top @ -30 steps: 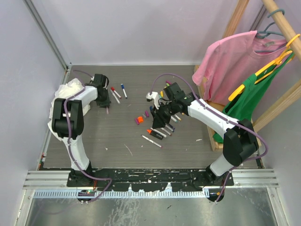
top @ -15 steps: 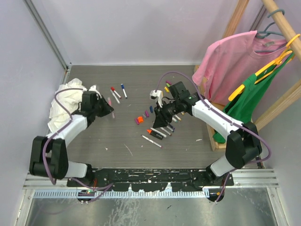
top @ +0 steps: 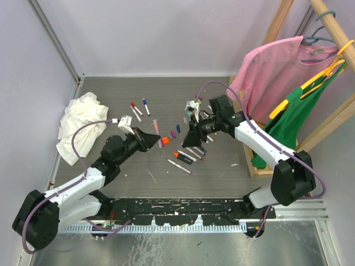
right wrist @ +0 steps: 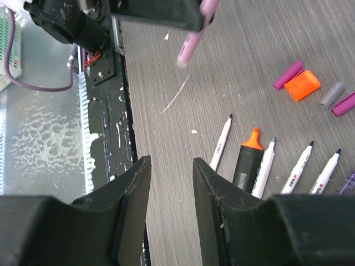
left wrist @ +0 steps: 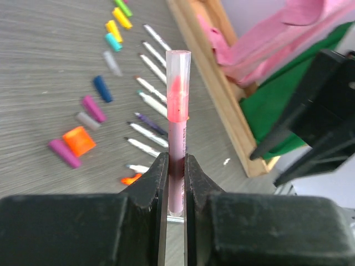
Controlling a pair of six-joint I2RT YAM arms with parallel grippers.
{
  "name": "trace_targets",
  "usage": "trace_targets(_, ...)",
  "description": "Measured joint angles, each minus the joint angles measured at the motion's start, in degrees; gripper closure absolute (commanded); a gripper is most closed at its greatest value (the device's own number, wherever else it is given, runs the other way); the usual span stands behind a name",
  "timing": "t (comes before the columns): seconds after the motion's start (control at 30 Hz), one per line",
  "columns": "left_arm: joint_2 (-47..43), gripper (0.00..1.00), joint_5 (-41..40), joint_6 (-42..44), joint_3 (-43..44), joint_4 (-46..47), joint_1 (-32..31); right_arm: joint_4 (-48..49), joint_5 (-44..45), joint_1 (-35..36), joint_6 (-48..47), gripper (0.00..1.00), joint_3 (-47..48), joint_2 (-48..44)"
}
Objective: Open the pen caps
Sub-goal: Pick up the pen from the center of the board.
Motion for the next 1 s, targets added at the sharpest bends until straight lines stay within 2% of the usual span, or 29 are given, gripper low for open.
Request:
trace_targets(0.2,-1.29,1.00,-7.30,-0.94,-2.75,9.20,-10.27,7.30,-2.93,-1.14,5.29,0.57,-3.67,-2.71)
trace_targets(0.47,2.05,1.00,-18.43,0.28,-3.15,18.64,-21.73,21.99,-5.77,-1.49,14.16,0.50,-12.98,-9.01)
trace_targets(0.7,4.81,1.00,-25.86,2.10,-3.15,25.00,-26.69,29.46,-6.84,-1.49,18.97,0.50,-14.62,-10.08)
trace_targets(1.0,7.85,1.00,-31.61,3.61,-3.15,30.97,-30.93,33.46,-6.78,-1.49,22.88,0.50,-16.11,-10.08)
